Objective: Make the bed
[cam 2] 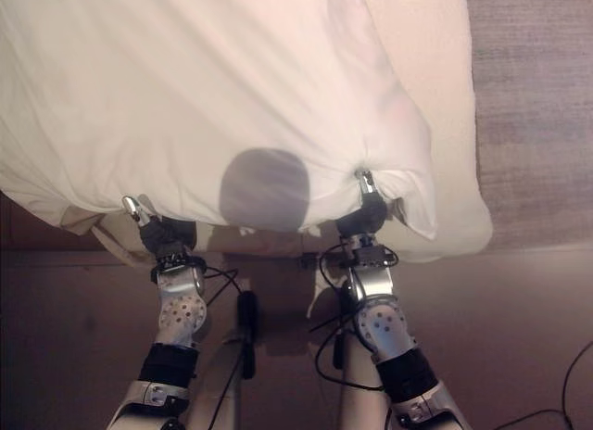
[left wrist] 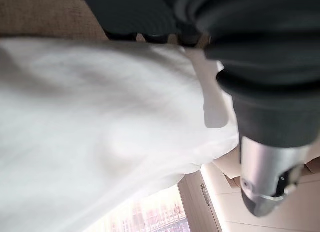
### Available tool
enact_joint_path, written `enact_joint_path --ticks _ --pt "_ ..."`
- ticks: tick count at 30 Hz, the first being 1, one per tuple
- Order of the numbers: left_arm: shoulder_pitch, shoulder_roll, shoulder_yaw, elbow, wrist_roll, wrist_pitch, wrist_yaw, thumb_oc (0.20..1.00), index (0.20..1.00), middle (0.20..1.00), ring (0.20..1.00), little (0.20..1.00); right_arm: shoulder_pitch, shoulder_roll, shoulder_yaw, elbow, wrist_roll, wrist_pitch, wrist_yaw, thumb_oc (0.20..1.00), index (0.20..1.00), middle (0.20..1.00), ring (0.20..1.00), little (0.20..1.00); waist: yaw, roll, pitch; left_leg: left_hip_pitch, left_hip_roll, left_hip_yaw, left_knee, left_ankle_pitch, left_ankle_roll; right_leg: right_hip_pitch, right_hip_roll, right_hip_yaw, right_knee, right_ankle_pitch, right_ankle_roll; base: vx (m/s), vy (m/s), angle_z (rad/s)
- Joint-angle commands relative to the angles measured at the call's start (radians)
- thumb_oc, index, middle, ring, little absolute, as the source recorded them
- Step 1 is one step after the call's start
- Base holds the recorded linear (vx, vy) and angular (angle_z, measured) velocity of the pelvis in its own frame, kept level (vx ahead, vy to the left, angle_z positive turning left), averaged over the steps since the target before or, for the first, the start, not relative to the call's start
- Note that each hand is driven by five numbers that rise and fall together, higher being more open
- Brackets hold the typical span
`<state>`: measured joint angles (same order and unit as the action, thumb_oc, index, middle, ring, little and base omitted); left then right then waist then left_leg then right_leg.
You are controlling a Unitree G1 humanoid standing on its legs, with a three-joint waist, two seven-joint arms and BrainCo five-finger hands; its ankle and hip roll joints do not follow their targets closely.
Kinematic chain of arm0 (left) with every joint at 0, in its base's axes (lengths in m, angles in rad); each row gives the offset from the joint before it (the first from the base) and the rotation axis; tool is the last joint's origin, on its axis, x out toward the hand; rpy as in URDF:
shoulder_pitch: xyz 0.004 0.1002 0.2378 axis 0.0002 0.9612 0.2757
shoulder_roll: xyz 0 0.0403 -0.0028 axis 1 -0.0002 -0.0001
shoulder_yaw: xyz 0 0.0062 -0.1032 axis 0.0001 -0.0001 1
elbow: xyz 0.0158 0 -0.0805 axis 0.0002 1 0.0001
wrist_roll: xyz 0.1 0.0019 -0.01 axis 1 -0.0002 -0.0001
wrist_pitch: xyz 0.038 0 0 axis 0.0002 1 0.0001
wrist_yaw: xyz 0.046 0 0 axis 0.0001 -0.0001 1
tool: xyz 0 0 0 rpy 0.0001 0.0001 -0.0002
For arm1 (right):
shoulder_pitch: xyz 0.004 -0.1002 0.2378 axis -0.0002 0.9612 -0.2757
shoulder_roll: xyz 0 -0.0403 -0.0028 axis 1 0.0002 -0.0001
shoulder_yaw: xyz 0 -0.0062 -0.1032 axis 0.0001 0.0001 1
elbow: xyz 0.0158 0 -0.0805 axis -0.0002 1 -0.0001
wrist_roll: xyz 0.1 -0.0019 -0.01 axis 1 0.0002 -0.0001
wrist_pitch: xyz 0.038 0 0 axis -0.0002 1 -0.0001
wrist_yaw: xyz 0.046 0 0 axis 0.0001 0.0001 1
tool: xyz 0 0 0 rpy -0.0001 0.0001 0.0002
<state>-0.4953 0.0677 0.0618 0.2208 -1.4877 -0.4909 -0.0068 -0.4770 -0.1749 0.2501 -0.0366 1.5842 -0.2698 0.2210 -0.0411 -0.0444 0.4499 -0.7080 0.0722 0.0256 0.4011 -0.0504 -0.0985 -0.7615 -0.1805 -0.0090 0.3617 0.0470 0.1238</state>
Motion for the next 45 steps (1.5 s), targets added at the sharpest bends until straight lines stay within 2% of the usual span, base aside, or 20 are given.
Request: enact_joint_path --ticks 1,2,12,17,22,28,30,31,32,35,36,37,38,39,40,41,42,43,44,45 --pt "-0.002 0.071 0.028 -0.018 0.068 0.003 -0.04 0.492 0.492 0.492 0.492 0.492 0.083 -0.005 -0.043 -0.16 -0.009 -0.006 0.133 0.2 0.2 0.2 0.2 0.2 -0.019 0.014 -0.098 -0.013 -0.054 0.012 -0.044 0.013 0.053 0.011 0.033 -0.006 0.018 -0.051 0.016 0.0 0.0 0.0" --pt "-0.015 0.088 0.019 -0.012 0.086 0.006 -0.033 0.2 0.2 0.2 0.2 0.2 0.077 -0.01 -0.038 -0.154 -0.008 -0.005 0.129 0.2 0.2 0.2 0.2 0.2 -0.02 0.017 -0.096 -0.012 -0.053 0.016 -0.043 0.018 0.05 0.014 0.033 -0.006 0.012 -0.05 0.015 0.0 0.0 0.0" --pt "-0.08 0.174 0.003 0.087 0.184 0.024 0.06 0.2 0.2 0.2 0.2 0.2 0.067 -0.03 -0.02 -0.146 -0.013 -0.002 0.093 0.2 0.2 0.2 0.2 0.2 -0.033 0.04 -0.1 0.007 -0.049 0.028 -0.051 0.027 0.045 0.027 0.036 0.009 0.001 -0.043 0.014 0.0 0.003 -0.01" --pt "-0.107 0.217 0.0 0.178 0.219 0.069 0.111 0.2 0.2 0.2 0.2 0.2 0.088 -0.037 -0.008 -0.149 -0.01 0.008 0.068 0.2 0.2 0.2 0.2 0.2 -0.048 0.058 -0.103 0.028 -0.042 0.044 -0.051 0.026 0.044 0.036 0.039 0.026 0.003 -0.042 0.011 -0.01 0.0 -0.09" --pt "-0.132 0.249 -0.013 0.217 0.262 0.092 0.174 0.2 0.2 0.2 0.2 0.2 0.1 -0.053 -0.005 -0.156 -0.016 0.014 0.033 0.2 0.2 0.2 0.2 0.2 -0.056 0.078 -0.106 0.047 -0.041 0.053 -0.091 0.051 0.039 0.048 0.041 0.032 -0.026 -0.023 0.013 -0.02 -0.012 -0.06" --pt "-0.058 0.212 -0.001 0.147 0.298 0.075 0.252 0.2 0.2 0.2 0.2 0.2 0.129 -0.059 -0.034 -0.151 -0.043 0.005 -0.034 0.2 0.2 0.2 0.2 0.2 -0.049 0.108 -0.111 0.116 -0.033 0.035 -0.194 0.114 0.011 0.093 0.063 0.016 -0.052 -0.037 0.0 -0.01 -0.102 -0.08" --pt "0.015 0.171 0.036 0.071 0.316 0.043 0.291 0.2 0.2 0.2 0.2 0.2 0.159 -0.059 -0.069 -0.144 -0.05 0.0 -0.056 0.2 0.2 0.2 0.2 0.2 -0.04 0.106 -0.098 0.162 -0.022 0.005 -0.214 0.135 -0.006 0.134 0.081 -0.005 -0.032 -0.069 -0.016 -0.01 -0.247 -0.06" --pt "0.017 0.169 0.036 0.068 0.318 0.044 0.293 0.2 0.2 0.2 0.2 0.2 0.16 -0.06 -0.069 -0.145 -0.05 0.0 -0.056 0.2 0.2 0.2 0.2 0.2 -0.041 0.107 -0.099 0.162 -0.022 0.004 -0.217 0.14 -0.006 0.133 0.081 -0.005 -0.035 -0.065 -0.017 0.0 -0.215 0.03" --pt "0.06 0.137 0.068 0.034 0.325 0.015 0.332 0.2 0.2 0.2 0.2 0.2 0.194 -0.06 -0.093 -0.131 -0.059 -0.011 -0.086 0.2 0.2 0.2 0.2 0.2 -0.034 0.103 -0.099 0.191 -0.016 -0.002 -0.235 0.154 -0.019 0.17 0.088 -0.023 -0.039 -0.087 -0.026 -0.01 -0.132 0.08" --pt "0.11 0.107 0.114 -0.02 0.357 -0.019 0.383 0.2 0.2 0.2 0.2 0.2 0.216 -0.061 -0.123 -0.108 -0.066 -0.031 -0.112 0.2 0.2 0.2 0.2 0.2 -0.018 0.089 -0.088 0.202 -0.017 -0.03 -0.221 0.184 -0.041 0.211 0.093 -0.041 -0.067 -0.091 -0.038 -0.03 -0.179 0.24" --pt "0.121 0.091 0.124 -0.04 0.375 -0.03 0.4 0.2 0.2 0.2 0.2 0.2 0.221 -0.064 -0.13 -0.094 -0.073 -0.035 -0.121 0.2 0.2 0.2 0.2 0.2 -0.003 0.076 -0.079 0.202 -0.03 -0.065 -0.193 0.202 -0.054 0.226 0.09 -0.037 -0.074 -0.091 -0.042 -0.01 -0.036 0.22" --pt "0.161 0.07 0.17 -0.071 0.409 -0.051 0.446 0.2 0.2 0.2 0.2 0.2 0.23 -0.049 -0.15 -0.074 -0.069 -0.051 -0.129 0.2 0.2 0.2 0.2 0.2 0.023 0.046 -0.077 0.235 -0.049 -0.153 -0.19 0.189 -0.049 0.244 0.088 -0.02 -0.076 -0.1 -0.047 -0.02 -0.034 0.13" --pt "0.162 0.069 0.17 -0.074 0.412 -0.05 0.45 0.2 0.2 0.2 0.2 0.2 0.229 -0.049 -0.15 -0.073 -0.069 -0.051 -0.128 0.2 0.2 0.2 0.2 0.2 0.022 0.046 -0.078 0.233 -0.049 -0.154 -0.195 0.196 -0.049 0.242 0.087 -0.02 -0.079 -0.094 -0.047 0.0 0.0 0.0" --pt "0.183 0.064 0.183 -0.082 0.429 -0.049 0.46 0.2 0.2 0.2 0.2 0.2 0.236 -0.049 -0.156 -0.058 -0.064 -0.057 -0.137 0.2 0.2 0.2 0.2 0.2 0.017 0.036 -0.078 0.253 0.001 -0.14 -0.215 0.196 -0.04 0.246 0.08 -0.014 -0.067 -0.103 -0.047 0.0 0.124 -0.05" --pt "0.197 0.059 0.197 -0.097 0.459 -0.053 0.481 0.2 0.2 0.2 0.2 0.2 0.245 -0.053 -0.154 -0.053 -0.058 -0.07 -0.154 0.2 0.2 0.2 0.2 0.2 0.013 0.032 -0.085 0.306 0.13 -0.101 -0.295 0.244 -0.038 0.236 0.053 -0.004 -0.032 -0.117 -0.034 0.0 0.118 0.03" --pt "0.197 0.058 0.197 -0.099 0.461 -0.053 0.482 0.2 0.2 0.2 0.2 0.2 0.245 -0.053 -0.154 -0.053 -0.058 -0.07 -0.155 0.2 0.2 0.2 0.2 0.2 0.015 0.032 -0.086 0.309 0.132 -0.099 -0.304 0.252 -0.039 0.233 0.056 -0.002 -0.033 -0.113 -0.035 0.01 0.235 0.32" --pt "0.202 0.057 0.2 -0.092 0.476 -0.055 0.488 0.2 0.2 0.2 0.2 0.2 0.249 -0.057 -0.163 -0.046 -0.066 -0.073 -0.168 0.2 0.2 0.2 0.2 0.2 0.019 0.037 -0.097 0.328 0.171 -0.104 -0.354 0.299 -0.053 0.228 0.045 0.005 -0.029 -0.111 -0.025 0.0 0.228 0.26" --pt "0.207 0.06 0.199 -0.089 0.483 -0.056 0.492 0.2 0.2 0.2 0.2 0.2 0.25 -0.053 -0.165 -0.045 -0.056 -0.077 -0.17 0.2 0.2 0.2 0.2 0.2 0.026 0.041 -0.102 0.336 0.182 -0.126 -0.386 0.313 -0.061 0.225 0.033 0.014 -0.028 -0.108 -0.011 0.02 0.51 0.32" --pt "0.211 0.071 0.205 -0.079 0.509 -0.051 0.524 0.2 0.2 0.2 0.2 0.2 0.254 -0.049 -0.165 -0.029 -0.048 -0.084 -0.175 0.2 0.2 0.2 0.2 0.2 0.04 0.043 -0.115 0.358 0.169 -0.184 -0.408 0.314 -0.068 0.234 0.012 0.033 -0.037 -0.088 0.015 0.01 0.407 0.16" --pt "0.212 0.071 0.204 -0.081 0.513 -0.05 0.528 0.2 0.2 0.2 0.2 0.2 0.254 -0.049 -0.165 -0.028 -0.048 -0.085 -0.174 0.2 0.2 0.2 0.2 0.2 0.039 0.043 -0.115 0.355 0.167 -0.186 -0.403 0.312 -0.067 0.236 0.01 0.032 -0.04 -0.086 0.017 0.0 0.436 0.16"
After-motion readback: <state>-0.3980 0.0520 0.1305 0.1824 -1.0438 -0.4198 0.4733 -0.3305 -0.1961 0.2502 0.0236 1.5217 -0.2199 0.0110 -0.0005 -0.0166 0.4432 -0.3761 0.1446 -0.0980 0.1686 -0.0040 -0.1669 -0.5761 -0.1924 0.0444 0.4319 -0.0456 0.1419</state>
